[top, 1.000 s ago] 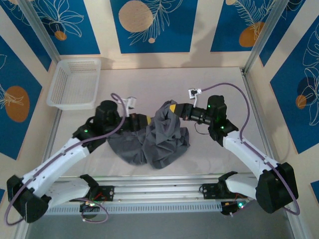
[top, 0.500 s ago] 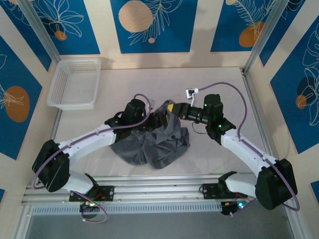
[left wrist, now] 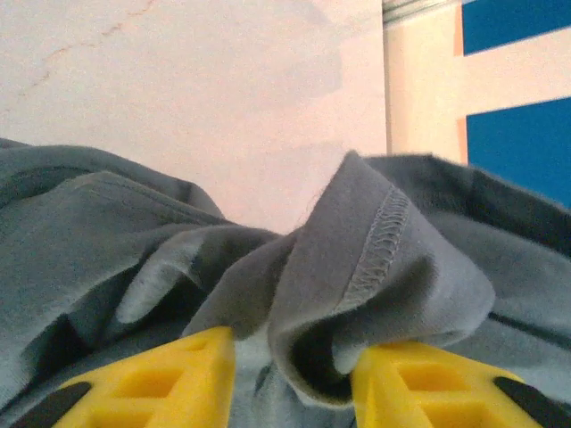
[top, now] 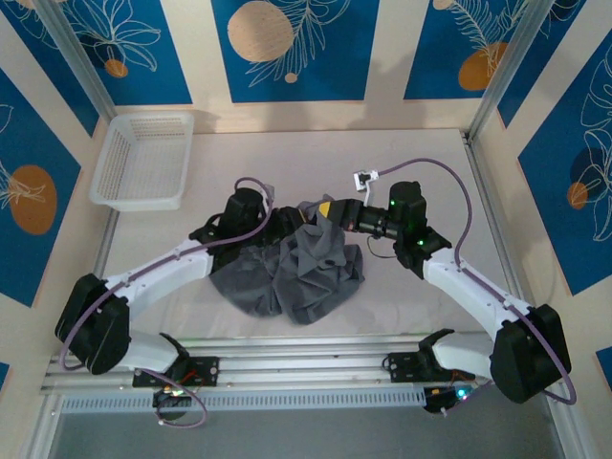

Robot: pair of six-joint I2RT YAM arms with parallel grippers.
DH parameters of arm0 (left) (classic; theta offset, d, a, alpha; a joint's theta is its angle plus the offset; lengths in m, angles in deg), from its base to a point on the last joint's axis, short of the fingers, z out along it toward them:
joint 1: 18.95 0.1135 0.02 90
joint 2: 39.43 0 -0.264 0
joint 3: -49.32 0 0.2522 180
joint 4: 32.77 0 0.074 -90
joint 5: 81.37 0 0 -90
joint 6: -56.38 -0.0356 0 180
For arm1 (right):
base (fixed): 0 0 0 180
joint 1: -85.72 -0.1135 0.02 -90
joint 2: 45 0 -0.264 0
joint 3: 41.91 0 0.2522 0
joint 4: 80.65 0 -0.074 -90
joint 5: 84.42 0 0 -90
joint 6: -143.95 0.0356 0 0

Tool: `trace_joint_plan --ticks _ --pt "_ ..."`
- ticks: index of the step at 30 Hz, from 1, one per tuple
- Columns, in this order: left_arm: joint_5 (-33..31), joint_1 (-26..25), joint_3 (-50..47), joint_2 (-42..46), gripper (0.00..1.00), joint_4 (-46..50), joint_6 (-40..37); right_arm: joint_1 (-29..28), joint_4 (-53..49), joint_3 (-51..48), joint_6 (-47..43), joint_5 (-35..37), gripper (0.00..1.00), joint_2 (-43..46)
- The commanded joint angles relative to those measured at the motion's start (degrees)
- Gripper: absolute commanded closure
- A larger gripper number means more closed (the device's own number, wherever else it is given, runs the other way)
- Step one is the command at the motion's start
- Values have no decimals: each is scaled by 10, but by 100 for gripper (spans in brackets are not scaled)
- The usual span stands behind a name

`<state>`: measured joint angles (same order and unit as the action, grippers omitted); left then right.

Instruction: Fold the inside-out t-shirt

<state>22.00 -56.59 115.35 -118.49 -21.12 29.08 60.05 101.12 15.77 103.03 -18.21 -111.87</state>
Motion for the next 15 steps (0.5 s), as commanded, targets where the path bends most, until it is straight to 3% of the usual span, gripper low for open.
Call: trace_joint_plan --ticks 1,6,9,12,15 --pt "7 5 11 13 75 -2 -18 -4 3 13 0 -9 100 9" --pt "29 9 21 21 100 1 -39 6 15 -4 16 -1 100 10" --pt "40 27 29 52 100 32 -70 66 32 -51 -7 -12 100 23" --pt "38 49 28 96 100 62 -110 148 47 -130 -116 -8 98 26" --pt "78 62 35 114 100 71 -149 165 35 -151 -194 -96 79 52"
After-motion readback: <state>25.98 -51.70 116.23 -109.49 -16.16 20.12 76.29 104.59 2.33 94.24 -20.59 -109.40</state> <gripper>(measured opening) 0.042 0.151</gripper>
